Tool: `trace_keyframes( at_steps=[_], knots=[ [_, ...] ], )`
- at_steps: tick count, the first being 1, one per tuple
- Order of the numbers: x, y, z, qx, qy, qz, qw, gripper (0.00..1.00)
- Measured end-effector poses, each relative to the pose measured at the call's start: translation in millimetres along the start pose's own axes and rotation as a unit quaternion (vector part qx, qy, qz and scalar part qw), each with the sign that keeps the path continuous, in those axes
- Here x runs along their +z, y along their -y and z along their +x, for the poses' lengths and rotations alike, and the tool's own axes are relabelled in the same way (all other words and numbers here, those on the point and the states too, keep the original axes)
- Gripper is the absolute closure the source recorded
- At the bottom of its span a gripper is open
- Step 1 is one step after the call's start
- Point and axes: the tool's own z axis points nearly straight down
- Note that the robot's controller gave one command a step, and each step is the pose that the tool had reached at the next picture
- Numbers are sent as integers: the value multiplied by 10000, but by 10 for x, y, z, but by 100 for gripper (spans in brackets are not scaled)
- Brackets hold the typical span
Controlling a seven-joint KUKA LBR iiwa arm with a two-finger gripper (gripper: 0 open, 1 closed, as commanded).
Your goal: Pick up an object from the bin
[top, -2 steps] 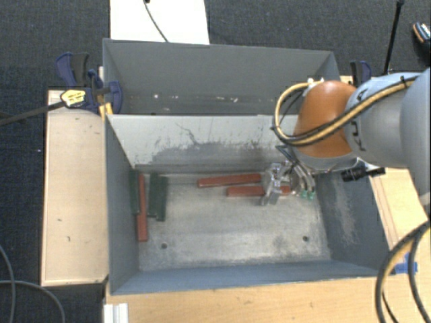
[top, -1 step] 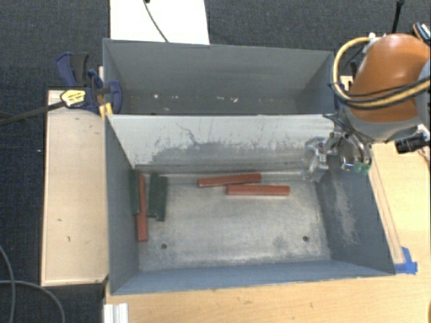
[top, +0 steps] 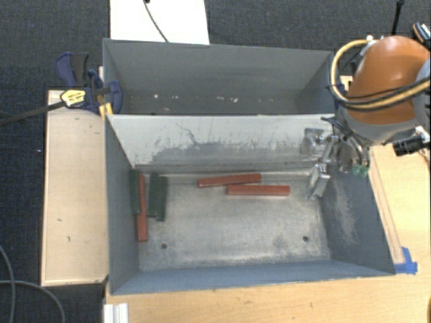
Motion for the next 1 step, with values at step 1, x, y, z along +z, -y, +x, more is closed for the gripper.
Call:
trace_keyframes(
  at_steps=[1],
  knots=[
    [1451, -397, -70, -287, -35, -6, 9996, 0]
  ],
)
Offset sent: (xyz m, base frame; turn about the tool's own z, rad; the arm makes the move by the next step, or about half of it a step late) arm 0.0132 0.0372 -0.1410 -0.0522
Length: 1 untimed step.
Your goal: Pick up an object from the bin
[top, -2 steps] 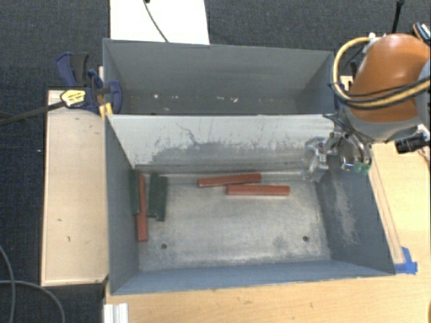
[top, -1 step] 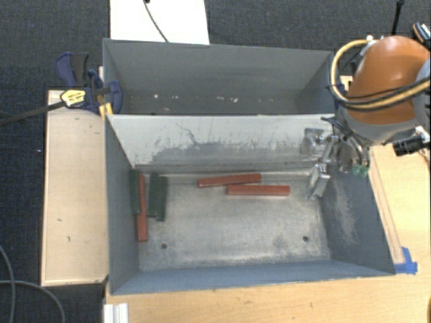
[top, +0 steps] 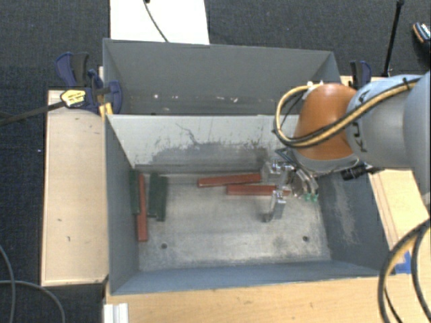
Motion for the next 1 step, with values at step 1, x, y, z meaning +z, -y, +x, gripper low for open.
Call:
trace_keyframes(
  at_steps=[1],
  knots=[
    [-49, 10, -20, 3, 37, 3, 10000, 100]
  ],
)
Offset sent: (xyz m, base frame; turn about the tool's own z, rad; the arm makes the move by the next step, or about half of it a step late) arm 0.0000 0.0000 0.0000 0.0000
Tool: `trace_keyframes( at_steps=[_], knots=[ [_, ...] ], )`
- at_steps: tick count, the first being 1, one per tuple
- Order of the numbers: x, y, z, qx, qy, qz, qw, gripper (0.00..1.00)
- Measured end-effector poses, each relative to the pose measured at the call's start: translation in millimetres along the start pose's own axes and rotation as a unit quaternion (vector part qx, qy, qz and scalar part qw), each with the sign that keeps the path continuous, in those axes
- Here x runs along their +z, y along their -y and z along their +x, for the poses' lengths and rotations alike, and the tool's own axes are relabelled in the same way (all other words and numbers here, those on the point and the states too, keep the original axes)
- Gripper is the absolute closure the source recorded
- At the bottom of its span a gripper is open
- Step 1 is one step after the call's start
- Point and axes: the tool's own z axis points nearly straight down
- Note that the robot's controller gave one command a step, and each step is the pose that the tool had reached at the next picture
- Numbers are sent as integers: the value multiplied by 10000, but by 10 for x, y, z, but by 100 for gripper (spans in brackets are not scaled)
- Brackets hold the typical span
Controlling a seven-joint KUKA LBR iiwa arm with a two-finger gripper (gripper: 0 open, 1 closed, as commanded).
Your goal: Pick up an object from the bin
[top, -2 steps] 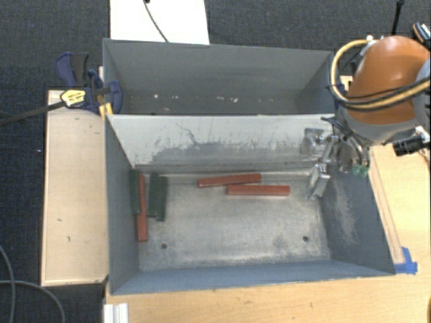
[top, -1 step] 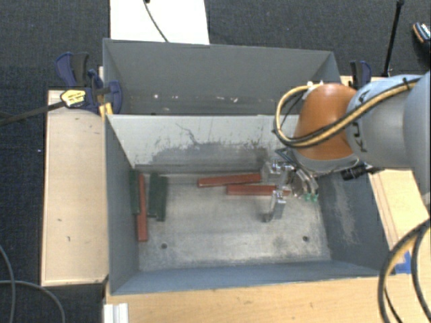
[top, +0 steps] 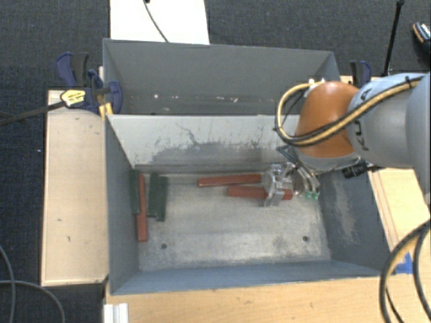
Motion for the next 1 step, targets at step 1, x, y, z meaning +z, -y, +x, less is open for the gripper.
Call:
trace_keyframes(
  at_steps=[1],
  knots=[
    [-1439, -13, 205, 116, 41, -2, 9999, 100]
  ],
)
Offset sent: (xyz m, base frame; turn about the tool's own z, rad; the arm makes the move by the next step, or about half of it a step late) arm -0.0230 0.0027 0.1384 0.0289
